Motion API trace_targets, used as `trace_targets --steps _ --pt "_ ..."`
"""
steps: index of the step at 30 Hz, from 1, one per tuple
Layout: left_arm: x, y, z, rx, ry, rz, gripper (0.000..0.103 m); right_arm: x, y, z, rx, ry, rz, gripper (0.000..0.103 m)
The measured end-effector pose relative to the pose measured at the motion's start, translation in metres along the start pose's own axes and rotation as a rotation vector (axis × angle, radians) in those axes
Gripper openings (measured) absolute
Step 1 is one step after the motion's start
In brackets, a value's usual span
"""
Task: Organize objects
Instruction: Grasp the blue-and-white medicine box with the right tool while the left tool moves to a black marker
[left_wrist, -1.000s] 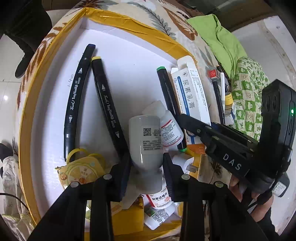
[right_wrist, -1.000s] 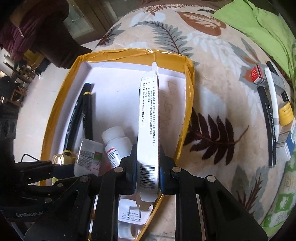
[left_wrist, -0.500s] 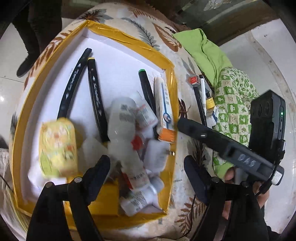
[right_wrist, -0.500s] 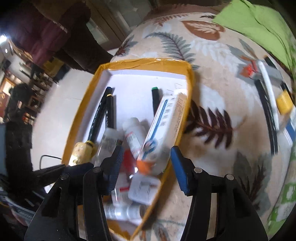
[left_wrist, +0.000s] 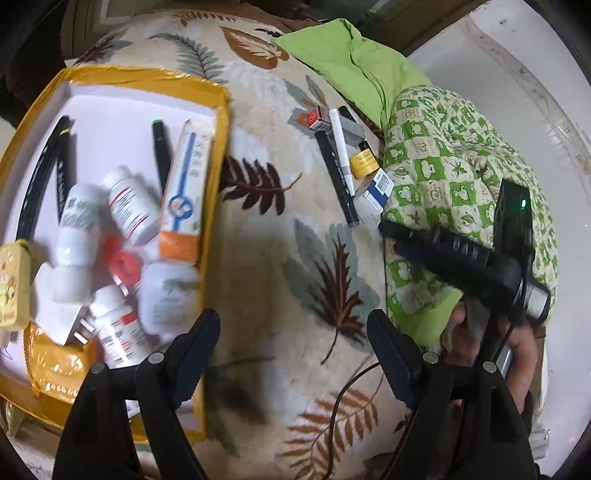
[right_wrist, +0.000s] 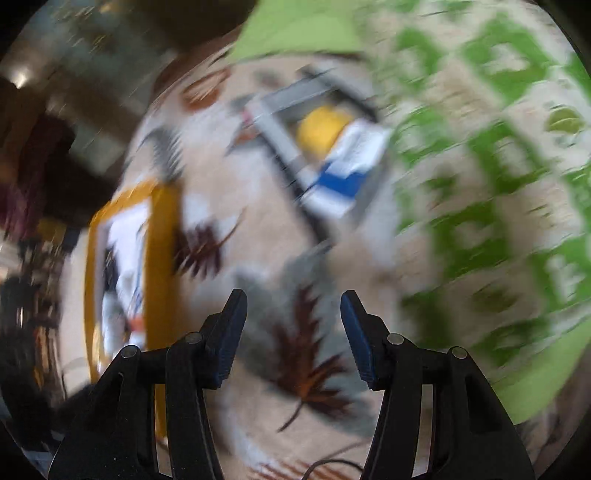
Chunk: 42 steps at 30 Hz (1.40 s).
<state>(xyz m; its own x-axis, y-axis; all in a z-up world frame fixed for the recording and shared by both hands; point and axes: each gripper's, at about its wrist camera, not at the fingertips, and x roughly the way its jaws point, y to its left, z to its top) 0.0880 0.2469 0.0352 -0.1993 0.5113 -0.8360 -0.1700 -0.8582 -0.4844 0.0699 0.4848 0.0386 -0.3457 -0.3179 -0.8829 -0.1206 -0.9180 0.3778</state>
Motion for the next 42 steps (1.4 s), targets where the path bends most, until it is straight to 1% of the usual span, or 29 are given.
trace_targets --steps 3,5,8,10,11,12,13,15,16,17,18,20,23,24,26,28,29,30,32,34,36,39,42 --pt "0.004 -0.008 0.005 -0.009 -0.003 0.015 0.082 0.0 -0.007 0.026 0.051 -0.04 -0.071 0.053" --pt "0.007 -0.01 0.006 -0.01 -0.003 0.027 0.082 0.005 -0.006 0.042 0.084 -0.044 -0.093 0.053" --pt "0.011 -0.012 0.009 -0.017 0.002 0.033 0.082 0.024 0.0 0.058 0.088 -0.025 -0.182 0.053" --pt "0.014 -0.015 0.011 -0.021 0.003 0.036 0.082 0.032 -0.004 0.063 0.113 -0.033 -0.251 0.053" --pt "0.016 -0.017 0.013 -0.022 0.004 0.035 0.082 0.035 -0.007 0.065 0.118 -0.044 -0.258 0.053" --pt "0.019 -0.018 0.013 -0.022 0.006 0.034 0.082 0.037 -0.011 0.065 0.134 -0.051 -0.227 0.048" --pt "0.022 -0.02 0.014 -0.022 0.009 0.037 0.082 0.036 -0.014 0.062 0.15 -0.047 -0.177 0.04" --pt "0.029 -0.023 0.016 -0.015 0.02 0.045 0.082 0.028 -0.013 0.053 0.135 -0.053 -0.162 0.037" --pt "0.031 -0.024 0.017 -0.013 0.024 0.048 0.082 0.022 -0.013 0.046 0.125 -0.055 -0.137 0.037" --pt "0.034 -0.026 0.019 -0.014 0.028 0.052 0.082 0.017 -0.016 0.037 0.121 -0.047 -0.103 0.031" --pt "0.037 -0.028 0.02 -0.014 0.032 0.054 0.082 0.011 -0.018 0.026 0.12 -0.036 -0.071 0.005" --pt "0.042 -0.032 0.024 -0.007 0.032 0.049 0.082 -0.001 -0.025 0.004 0.117 -0.019 0.008 0.005" --pt "0.051 -0.037 0.031 -0.008 0.036 0.048 0.082 -0.014 -0.024 -0.026 0.037 -0.017 0.052 0.005" --pt "0.054 -0.039 0.033 -0.008 0.039 0.046 0.082 -0.017 -0.027 -0.034 0.022 -0.018 0.075 0.005" --pt "0.057 -0.042 0.035 -0.008 0.039 0.055 0.082 -0.021 -0.031 -0.042 -0.007 -0.026 0.074 0.005" --pt "0.057 -0.044 0.036 -0.007 0.035 0.05 0.082 -0.021 -0.037 -0.04 0.006 -0.041 0.092 0.006" --pt "0.057 -0.045 0.035 -0.005 0.033 0.054 0.082 -0.019 -0.037 -0.038 0.014 -0.042 0.096 0.016" --pt "0.057 -0.045 0.035 -0.005 0.032 0.06 0.082 -0.018 -0.036 -0.035 0.017 -0.046 0.101 0.035" --pt "0.058 -0.043 0.036 -0.016 0.036 0.064 0.082 -0.015 -0.029 -0.026 0.016 -0.069 0.102 0.053" --pt "0.06 -0.039 0.037 -0.033 0.044 0.064 0.082 -0.013 -0.025 -0.018 0.02 -0.067 0.086 0.053" --pt "0.062 -0.038 0.038 -0.042 0.062 0.065 0.082 -0.013 -0.029 -0.013 0.054 -0.041 0.065 0.053" --pt "0.064 -0.043 0.041 -0.025 0.079 0.068 0.082 -0.014 -0.039 -0.001 0.103 -0.028 0.062 0.053" --pt "0.064 -0.045 0.046 -0.024 0.075 0.062 0.082 -0.011 -0.039 0.008 0.106 -0.008 0.047 0.053"
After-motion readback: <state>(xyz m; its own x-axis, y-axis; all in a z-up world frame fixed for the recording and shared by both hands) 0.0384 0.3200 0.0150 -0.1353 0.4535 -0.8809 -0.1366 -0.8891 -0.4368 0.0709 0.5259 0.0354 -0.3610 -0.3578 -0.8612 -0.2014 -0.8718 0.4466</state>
